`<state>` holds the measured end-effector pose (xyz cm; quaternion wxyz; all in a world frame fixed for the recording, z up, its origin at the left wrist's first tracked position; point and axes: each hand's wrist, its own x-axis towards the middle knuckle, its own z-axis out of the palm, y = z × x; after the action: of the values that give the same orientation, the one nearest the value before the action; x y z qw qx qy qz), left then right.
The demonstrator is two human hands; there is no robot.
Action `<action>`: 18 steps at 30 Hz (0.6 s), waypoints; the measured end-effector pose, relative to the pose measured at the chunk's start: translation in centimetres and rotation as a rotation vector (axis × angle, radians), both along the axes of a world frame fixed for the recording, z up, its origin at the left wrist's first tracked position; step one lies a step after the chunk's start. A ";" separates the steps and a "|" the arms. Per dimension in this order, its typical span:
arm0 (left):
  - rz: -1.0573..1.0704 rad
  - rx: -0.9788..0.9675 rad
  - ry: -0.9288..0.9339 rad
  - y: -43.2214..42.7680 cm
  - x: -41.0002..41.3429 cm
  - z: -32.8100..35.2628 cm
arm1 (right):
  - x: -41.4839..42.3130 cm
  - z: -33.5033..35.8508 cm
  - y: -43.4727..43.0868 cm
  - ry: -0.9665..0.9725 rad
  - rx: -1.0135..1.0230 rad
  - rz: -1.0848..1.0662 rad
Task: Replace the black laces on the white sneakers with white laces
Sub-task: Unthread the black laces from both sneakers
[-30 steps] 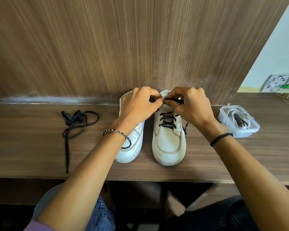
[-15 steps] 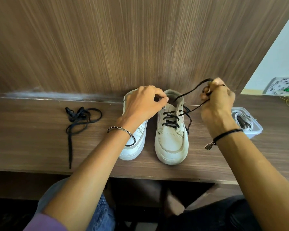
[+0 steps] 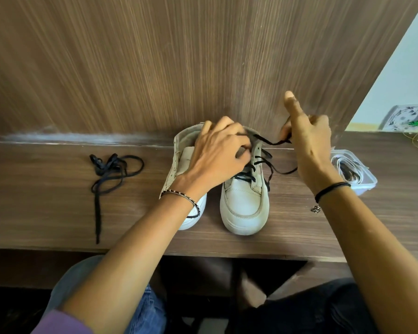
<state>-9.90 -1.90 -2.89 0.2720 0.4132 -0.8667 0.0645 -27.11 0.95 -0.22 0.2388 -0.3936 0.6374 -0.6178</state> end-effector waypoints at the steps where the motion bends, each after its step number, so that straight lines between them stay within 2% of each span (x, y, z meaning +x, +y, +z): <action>1: -0.010 0.052 -0.016 0.0 -0.2 -0.2 | 0.1 0.2 0.1 -0.013 -0.037 -0.016; 6: -0.079 0.215 -0.016 -0.2 0.0 -0.5 | 0.1 0.8 0.1 -0.205 -0.224 -0.017; 8: -0.104 0.247 -0.023 -0.4 0.2 -0.4 | -0.1 0.3 -0.2 -0.103 -0.210 -0.002; 10: -0.109 0.259 -0.037 -0.5 0.3 -0.4 | -0.3 -0.4 -0.7 0.098 -0.128 0.057; 14: -0.068 0.226 -0.088 -0.8 0.1 -0.6 | -0.3 -1.8 -1.0 0.483 0.199 0.222; 16: -0.071 0.211 -0.069 -0.8 0.2 -0.7 | -0.2 -1.7 -0.8 0.520 0.294 0.292; 18: -0.075 0.253 0.043 -0.9 0.3 -0.5 | -0.3 -1.1 -0.5 0.474 0.300 0.302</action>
<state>-9.61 -2.81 -3.36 0.2385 0.4130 -0.8766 -0.0646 -27.37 0.42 -1.36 0.2281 -0.5771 0.6937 -0.3655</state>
